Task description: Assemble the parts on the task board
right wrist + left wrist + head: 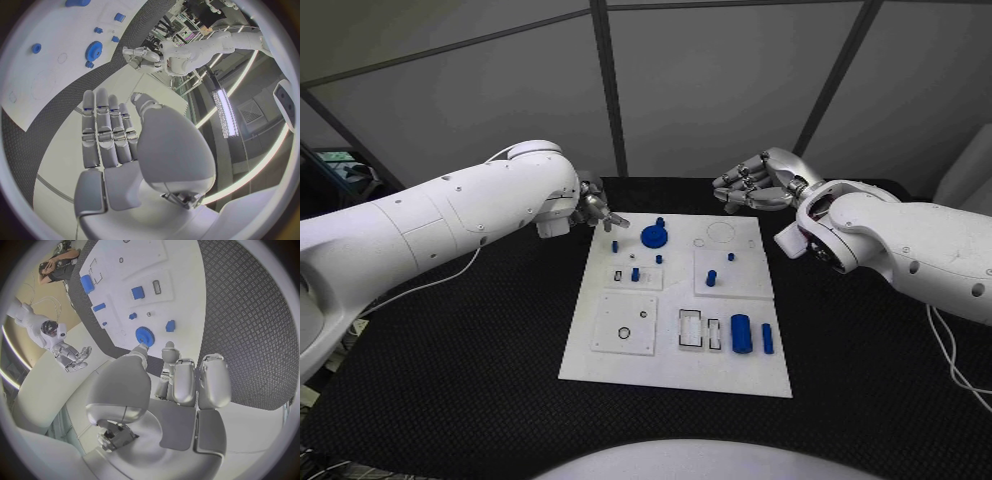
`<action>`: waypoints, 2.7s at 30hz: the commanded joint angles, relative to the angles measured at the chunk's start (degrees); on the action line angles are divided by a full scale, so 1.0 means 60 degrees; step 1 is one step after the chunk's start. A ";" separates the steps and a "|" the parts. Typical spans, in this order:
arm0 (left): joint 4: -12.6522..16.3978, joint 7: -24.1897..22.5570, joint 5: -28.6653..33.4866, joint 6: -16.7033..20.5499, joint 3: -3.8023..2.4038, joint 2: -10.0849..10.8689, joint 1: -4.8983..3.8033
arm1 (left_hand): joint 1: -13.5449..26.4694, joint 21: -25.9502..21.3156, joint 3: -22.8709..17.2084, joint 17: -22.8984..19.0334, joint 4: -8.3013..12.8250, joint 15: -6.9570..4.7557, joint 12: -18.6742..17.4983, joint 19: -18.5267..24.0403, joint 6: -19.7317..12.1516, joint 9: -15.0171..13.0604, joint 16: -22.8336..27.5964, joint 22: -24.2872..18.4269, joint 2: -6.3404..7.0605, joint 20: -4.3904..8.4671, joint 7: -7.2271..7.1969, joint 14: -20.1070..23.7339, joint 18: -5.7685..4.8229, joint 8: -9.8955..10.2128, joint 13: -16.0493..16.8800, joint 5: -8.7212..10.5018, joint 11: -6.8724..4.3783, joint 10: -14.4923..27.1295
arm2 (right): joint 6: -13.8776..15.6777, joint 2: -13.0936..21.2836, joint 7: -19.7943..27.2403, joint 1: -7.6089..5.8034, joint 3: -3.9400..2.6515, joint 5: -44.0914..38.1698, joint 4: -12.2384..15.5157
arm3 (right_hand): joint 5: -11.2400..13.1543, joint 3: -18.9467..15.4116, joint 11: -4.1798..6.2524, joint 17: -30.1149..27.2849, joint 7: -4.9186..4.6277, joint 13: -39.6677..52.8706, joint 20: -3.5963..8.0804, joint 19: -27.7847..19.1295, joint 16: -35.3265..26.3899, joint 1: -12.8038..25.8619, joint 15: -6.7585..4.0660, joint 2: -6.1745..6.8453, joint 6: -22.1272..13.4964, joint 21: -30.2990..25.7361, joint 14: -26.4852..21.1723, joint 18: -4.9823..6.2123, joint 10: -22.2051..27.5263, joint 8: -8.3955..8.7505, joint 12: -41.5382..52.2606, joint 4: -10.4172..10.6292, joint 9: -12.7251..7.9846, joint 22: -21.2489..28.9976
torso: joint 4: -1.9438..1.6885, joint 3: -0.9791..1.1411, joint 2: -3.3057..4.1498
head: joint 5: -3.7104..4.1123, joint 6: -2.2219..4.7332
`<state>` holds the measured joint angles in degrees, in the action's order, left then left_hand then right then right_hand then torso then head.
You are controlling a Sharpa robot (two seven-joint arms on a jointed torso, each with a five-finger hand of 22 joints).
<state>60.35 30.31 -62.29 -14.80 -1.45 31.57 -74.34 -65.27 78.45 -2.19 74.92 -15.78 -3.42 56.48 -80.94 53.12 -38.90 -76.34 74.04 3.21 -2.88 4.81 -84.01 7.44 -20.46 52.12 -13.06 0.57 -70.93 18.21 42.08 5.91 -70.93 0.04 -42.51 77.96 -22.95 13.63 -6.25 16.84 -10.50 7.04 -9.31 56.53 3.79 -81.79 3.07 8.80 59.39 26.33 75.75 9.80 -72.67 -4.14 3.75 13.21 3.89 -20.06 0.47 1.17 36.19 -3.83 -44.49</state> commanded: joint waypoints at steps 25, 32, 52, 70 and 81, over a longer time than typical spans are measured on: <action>-0.1155 -0.0022 -0.0047 -0.0978 0.0030 -0.0676 0.0312 | -0.0294 -0.0008 0.0085 0.0773 0.0026 0.0080 0.0004 -0.0016 0.0179 0.0166 0.0052 0.0040 -0.0152 -0.0079 0.0003 -0.0411 -0.0606 0.0046 -0.0012 -0.0014 0.0001 0.0083 | -0.0084 -0.0062 0.0044 -0.0016 -0.0005 -0.0012 0.0004 | -0.0064 0.0049 -0.0008 -0.0017 0.0000 -0.0017 -0.0043 0.0012 -0.0033 0.0091 0.0047 -0.0003 -0.0046 -0.0057 -0.0051 0.0092 0.0067 0.0056 -0.0025 0.0024 -0.0011 0.0018 | -0.0005 0.0009 -0.0017 | -0.0010 -0.0089; -0.1233 -0.0024 -0.0047 -0.0968 0.0031 -0.0688 0.0335 | -0.0378 0.0008 0.0084 0.0786 0.0050 0.0075 0.0019 -0.0031 0.0214 0.0211 0.0035 0.0067 -0.0199 -0.0078 -0.0003 -0.0416 -0.0611 0.0050 -0.0018 -0.0010 -0.0005 0.0081 | -0.0084 -0.0069 0.0046 -0.0016 -0.0005 -0.0012 -0.0002 | -0.0068 0.0056 -0.0008 -0.0020 0.0000 -0.0020 -0.0044 0.0013 -0.0032 0.0091 0.0048 -0.0010 -0.0047 -0.0063 -0.0053 0.0093 0.0069 0.0054 -0.0022 0.0022 -0.0010 0.0023 | -0.0006 0.0007 -0.0019 | -0.0014 -0.0102; -0.1281 -0.0172 -0.0015 -0.0954 0.0032 -0.0760 0.0362 | -0.0787 0.0028 -0.0032 0.0808 0.0201 0.0056 0.0064 -0.0054 0.0325 0.0393 0.0004 0.0119 -0.0449 -0.0068 -0.0027 -0.0428 -0.0620 0.0072 -0.0056 0.0119 -0.0030 0.0076 | -0.0101 -0.0102 0.0049 -0.0015 -0.0005 -0.0012 -0.0018 | -0.0077 0.0066 -0.0009 -0.0024 -0.0001 -0.0024 -0.0046 0.0015 -0.0030 0.0094 0.0048 -0.0026 -0.0047 -0.0070 -0.0054 0.0094 0.0069 0.0051 -0.0020 0.0026 -0.0009 0.0028 | -0.0011 0.0009 -0.0020 | -0.0001 -0.0146; -0.1347 -0.0414 0.0124 -0.0841 0.0033 -0.0796 0.0368 | -0.2114 0.0043 -0.1201 0.0830 0.1004 -0.0030 -0.0161 -0.0078 0.0347 0.0687 -0.0025 0.0189 -0.1012 0.0014 -0.0111 -0.0443 -0.0627 0.0159 -0.0363 0.0845 -0.0118 0.0208 | -0.0123 -0.0119 0.0044 -0.0015 -0.0005 -0.0012 -0.0020 | -0.0077 0.0066 -0.0009 -0.0024 -0.0001 -0.0024 -0.0046 0.0015 -0.0030 0.0094 0.0048 -0.0026 -0.0047 -0.0070 -0.0054 0.0094 0.0069 0.0051 -0.0020 0.0026 -0.0009 0.0028 | -0.0006 0.0008 -0.0020 | -0.0001 -0.0188; -0.1270 -0.0491 0.0665 -0.0695 0.0034 -0.0689 0.0372 | -0.1688 0.0034 -0.4323 0.0843 0.1927 0.0015 -0.0329 -0.0087 0.0259 0.0523 -0.0037 0.0269 -0.0396 -0.0001 -0.0054 -0.0452 -0.0632 -0.0286 -0.0701 0.0806 -0.0107 0.0109 | -0.0153 -0.0135 0.0036 -0.0015 -0.0005 -0.0012 -0.0041 | -0.0084 0.0073 -0.0009 -0.0028 -0.0002 -0.0028 -0.0047 0.0018 -0.0029 0.0097 0.0049 -0.0034 -0.0048 -0.0077 -0.0054 0.0095 0.0070 0.0049 -0.0017 0.0026 -0.0008 0.0032 | -0.0015 0.0009 -0.0027 | -0.0002 -0.0211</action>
<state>52.54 28.24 -60.24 -19.65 -1.23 27.27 -72.01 -76.30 78.45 -22.90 74.92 -8.69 -3.43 54.68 -81.39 54.95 -35.41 -76.34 74.93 0.90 -2.87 4.62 -84.01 7.41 -21.84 48.00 -7.96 -0.11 -69.96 17.75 41.33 5.91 -70.92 0.04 -42.52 77.70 -23.15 13.79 -6.25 16.75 -10.50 6.95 -9.31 56.53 3.80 -81.79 3.27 8.79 59.39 26.11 75.55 9.79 -72.67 -4.14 3.75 13.38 3.90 -19.94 0.42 1.22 36.06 -3.79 -45.74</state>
